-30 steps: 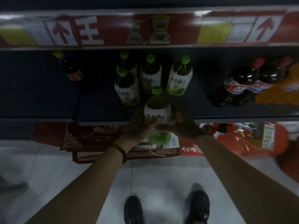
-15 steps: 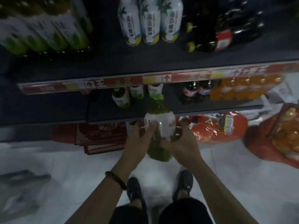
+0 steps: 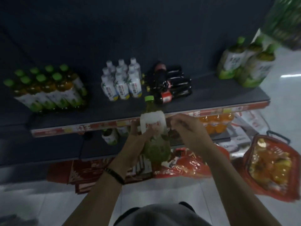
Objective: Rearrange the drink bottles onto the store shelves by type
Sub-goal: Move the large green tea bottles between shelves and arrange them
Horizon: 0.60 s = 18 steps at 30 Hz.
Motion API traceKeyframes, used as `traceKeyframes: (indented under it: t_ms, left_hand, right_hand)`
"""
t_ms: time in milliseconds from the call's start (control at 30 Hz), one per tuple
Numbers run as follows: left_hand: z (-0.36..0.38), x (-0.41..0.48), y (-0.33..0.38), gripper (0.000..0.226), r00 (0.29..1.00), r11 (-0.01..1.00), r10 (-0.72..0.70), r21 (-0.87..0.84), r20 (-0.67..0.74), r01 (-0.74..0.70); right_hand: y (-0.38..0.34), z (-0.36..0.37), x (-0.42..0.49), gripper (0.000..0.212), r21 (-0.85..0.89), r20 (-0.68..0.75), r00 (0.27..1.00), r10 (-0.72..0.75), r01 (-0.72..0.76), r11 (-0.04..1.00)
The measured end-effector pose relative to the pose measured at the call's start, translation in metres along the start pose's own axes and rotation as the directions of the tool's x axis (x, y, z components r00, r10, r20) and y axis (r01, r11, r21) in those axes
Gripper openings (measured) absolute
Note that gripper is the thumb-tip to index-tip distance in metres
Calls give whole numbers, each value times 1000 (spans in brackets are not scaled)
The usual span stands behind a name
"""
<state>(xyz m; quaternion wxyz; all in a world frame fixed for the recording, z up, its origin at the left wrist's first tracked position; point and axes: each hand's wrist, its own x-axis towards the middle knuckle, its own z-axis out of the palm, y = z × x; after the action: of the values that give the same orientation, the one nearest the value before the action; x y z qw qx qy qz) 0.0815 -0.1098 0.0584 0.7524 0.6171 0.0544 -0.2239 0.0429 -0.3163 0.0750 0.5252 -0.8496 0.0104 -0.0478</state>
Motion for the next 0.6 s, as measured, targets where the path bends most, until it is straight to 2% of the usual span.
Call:
traceKeyframes:
  t_ms: [100,167,333,400,500,600]
  left_hand:
    - [31,12,14,58,989,998,12,-59,146,-4]
    - [50,20,22,53,975,995,19,-97,221,3]
    - [88,53,41,62,933,997,21,-80,359,9]
    - [102,69,49,65,923,994,36,-108,384,6]
    - [121,94,62,68,898,994,40,-108,438,8]
    - [137,123,77,73,878,998,50,-44,475,-33]
  right_hand:
    - [-17,-46,28,20,48,-58,997,-41,44,998]
    - [-27,-77,52,17,9,-39,996,-75,76,997]
    - [-58,-145,104,16,-170,188,977,-105,137,976]
    - [-71,-164,117,14,-187,228,970,-82,126,974]
    - [-88,-185,133,23,-268,180,978,-104,151,952]
    - [-96,-207,145,28,-349,90,993,-71,99,932]
